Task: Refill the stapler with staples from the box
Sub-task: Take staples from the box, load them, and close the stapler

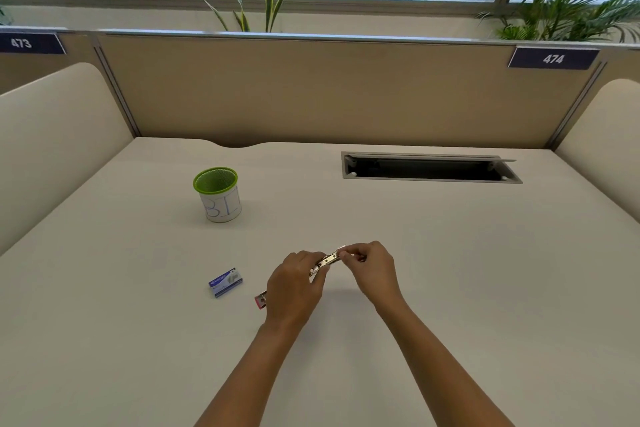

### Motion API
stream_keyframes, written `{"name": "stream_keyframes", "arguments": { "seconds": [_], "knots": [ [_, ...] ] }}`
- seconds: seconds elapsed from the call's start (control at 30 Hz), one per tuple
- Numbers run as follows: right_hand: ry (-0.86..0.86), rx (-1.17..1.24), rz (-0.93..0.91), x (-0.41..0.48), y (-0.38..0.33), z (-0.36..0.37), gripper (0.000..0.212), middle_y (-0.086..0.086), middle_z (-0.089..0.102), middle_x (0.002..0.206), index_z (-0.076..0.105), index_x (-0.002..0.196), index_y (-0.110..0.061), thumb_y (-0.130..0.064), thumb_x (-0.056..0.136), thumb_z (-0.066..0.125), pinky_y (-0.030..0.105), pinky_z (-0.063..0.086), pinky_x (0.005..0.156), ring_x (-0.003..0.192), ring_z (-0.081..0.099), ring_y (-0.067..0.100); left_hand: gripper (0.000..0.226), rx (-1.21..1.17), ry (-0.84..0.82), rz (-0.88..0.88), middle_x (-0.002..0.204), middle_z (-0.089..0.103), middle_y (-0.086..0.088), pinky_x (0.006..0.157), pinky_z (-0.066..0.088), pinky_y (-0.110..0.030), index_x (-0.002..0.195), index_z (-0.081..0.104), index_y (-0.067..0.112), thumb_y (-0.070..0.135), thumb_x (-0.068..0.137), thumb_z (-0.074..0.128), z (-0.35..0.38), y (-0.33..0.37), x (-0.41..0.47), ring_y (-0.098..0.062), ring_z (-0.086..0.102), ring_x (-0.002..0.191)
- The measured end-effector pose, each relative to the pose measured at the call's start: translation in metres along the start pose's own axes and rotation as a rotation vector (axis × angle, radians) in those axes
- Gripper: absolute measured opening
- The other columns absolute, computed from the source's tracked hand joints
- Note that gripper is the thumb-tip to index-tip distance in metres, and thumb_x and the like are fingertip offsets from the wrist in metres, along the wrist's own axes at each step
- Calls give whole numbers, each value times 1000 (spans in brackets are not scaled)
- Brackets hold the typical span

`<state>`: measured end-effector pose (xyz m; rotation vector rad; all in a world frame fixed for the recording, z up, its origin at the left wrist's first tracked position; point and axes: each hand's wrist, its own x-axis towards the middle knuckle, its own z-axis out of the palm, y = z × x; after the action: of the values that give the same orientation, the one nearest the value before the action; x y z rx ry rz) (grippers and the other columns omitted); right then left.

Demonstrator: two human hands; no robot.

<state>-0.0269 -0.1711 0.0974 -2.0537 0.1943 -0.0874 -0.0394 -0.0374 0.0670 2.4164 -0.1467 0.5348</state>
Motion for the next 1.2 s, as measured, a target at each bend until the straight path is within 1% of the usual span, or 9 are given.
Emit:
{"name": "stream_keyframes", "arguments": {
  "seconds": [0.2,0.33,0.4,0.53,0.67,0.83,0.97,1.07,1.2],
  "knots": [
    [-33,115,4,-12,-8,-1,12,2,59,95,65,74,-26,-21,85,65,8,38,63,76,55,-1,11,-47,16,-15,83,71,9,60,39,-19,91,70,24,29,82,66,-1,4,1,-12,61,78],
    [-112,159,23,-14,-10,0,9,-2,62,100,72,86,-21,-27,85,65,6,42,64,86,57,-2,12,-84,5,-41,85,72,9,58,32,-9,93,71,25,27,81,69,-4,1,-1,-9,60,77],
    [-165,193,47,-14,-11,-1,13,-2,66,101,73,92,-19,-26,86,64,10,44,72,92,61,4,12,-87,-5,-41,83,72,9,57,29,-6,92,72,27,28,81,69,-5,2,-1,-6,56,73],
    [-335,505,145,-11,-17,-13,19,3,70,98,70,102,-10,-9,91,55,16,51,79,92,64,8,11,-90,-45,-46,82,72,10,56,29,-7,91,72,28,30,80,69,-8,5,1,-5,56,74],
    [-221,587,158,-3,-15,-32,25,15,67,104,67,102,-3,5,92,45,25,49,92,99,63,20,14,-154,-71,-104,85,72,13,58,33,-11,92,72,32,29,78,71,-12,2,4,-2,54,76],
    [-96,412,90,-3,-14,-42,14,11,75,87,73,93,-6,-3,82,67,15,55,72,78,71,16,14,-237,-102,-147,80,70,15,58,37,-18,89,72,35,30,76,73,-17,-2,8,-5,58,75],
    [-68,306,50,-4,-17,-42,9,4,76,79,76,84,-15,-10,77,74,14,55,71,71,72,11,15,-239,-130,-134,74,64,21,56,36,-19,89,72,35,31,75,74,-20,-4,11,-3,57,73],
    [-85,253,39,-6,-19,-40,8,-3,76,79,77,81,-20,-14,76,75,12,51,66,72,70,6,15,-248,-143,-126,72,62,23,57,37,-20,90,72,35,31,75,74,-23,-4,11,-3,57,74],
    [-94,160,9,-7,-23,-39,9,-7,76,79,77,78,-22,-13,76,74,6,40,46,66,65,-8,15,-258,-166,-117,72,62,24,59,38,-21,89,72,36,31,75,74,-26,-4,13,-3,57,75]
  ]
}}
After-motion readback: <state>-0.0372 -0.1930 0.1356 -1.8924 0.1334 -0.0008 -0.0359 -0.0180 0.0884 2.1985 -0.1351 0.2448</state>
